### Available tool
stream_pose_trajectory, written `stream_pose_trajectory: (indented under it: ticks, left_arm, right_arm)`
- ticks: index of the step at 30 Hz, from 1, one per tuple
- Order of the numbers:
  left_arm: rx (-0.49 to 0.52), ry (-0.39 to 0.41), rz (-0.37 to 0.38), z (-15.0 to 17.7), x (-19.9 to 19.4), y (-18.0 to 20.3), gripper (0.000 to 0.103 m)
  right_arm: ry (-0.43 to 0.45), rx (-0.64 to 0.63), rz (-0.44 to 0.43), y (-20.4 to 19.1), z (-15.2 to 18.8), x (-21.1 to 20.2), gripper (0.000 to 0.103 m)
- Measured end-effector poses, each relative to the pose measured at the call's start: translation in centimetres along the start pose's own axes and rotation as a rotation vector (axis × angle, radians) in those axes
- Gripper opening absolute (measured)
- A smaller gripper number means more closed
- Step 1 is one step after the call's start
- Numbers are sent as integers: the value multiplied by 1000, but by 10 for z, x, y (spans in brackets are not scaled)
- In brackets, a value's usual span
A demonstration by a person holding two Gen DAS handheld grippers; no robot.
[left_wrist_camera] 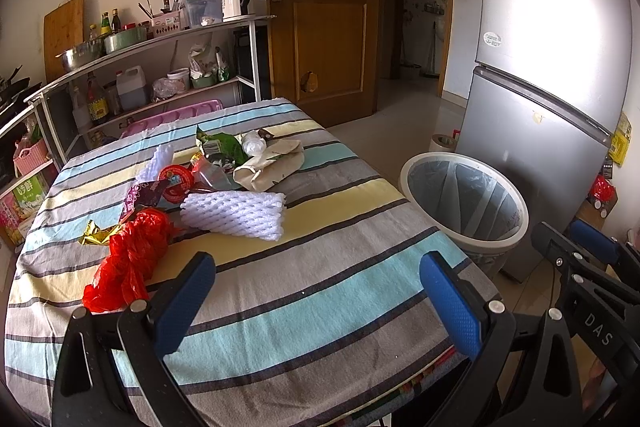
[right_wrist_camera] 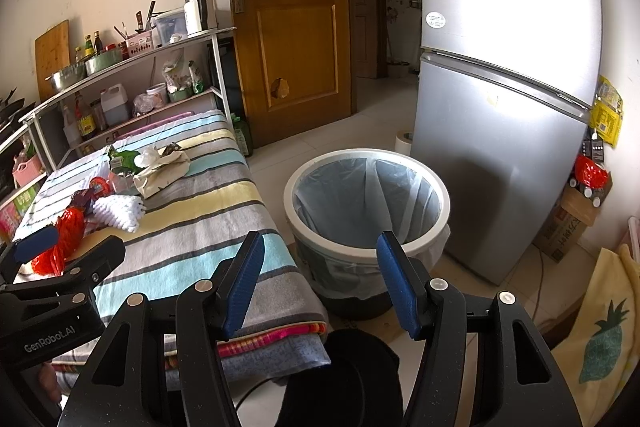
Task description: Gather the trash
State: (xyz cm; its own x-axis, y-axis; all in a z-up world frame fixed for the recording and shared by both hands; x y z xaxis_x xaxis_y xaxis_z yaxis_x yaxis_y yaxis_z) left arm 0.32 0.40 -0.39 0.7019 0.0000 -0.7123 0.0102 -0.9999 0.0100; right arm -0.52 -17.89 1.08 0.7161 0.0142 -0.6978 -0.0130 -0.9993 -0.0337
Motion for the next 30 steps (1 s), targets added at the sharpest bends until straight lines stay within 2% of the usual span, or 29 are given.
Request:
stream_pose_trajectory:
  ticks: [30]
  left_arm:
    - [4, 1, 1, -2, -5, 2, 103]
  right_arm:
    - [3, 1, 2, 0, 0, -2, 59]
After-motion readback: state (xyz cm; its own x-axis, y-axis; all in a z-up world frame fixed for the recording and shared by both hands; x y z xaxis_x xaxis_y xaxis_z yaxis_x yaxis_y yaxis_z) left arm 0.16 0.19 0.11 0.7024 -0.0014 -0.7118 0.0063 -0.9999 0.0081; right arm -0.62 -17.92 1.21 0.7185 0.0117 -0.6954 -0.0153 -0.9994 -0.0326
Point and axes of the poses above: each gripper's, at about its wrist camera, not at the fingertips, and x roughly the way its jaws point, y to its right, z to its underside, the point moved 1 cm from there along x, roughly the way its jaws point, and after that the axes turned 8 degrees about -y, right-handed, at the moved point
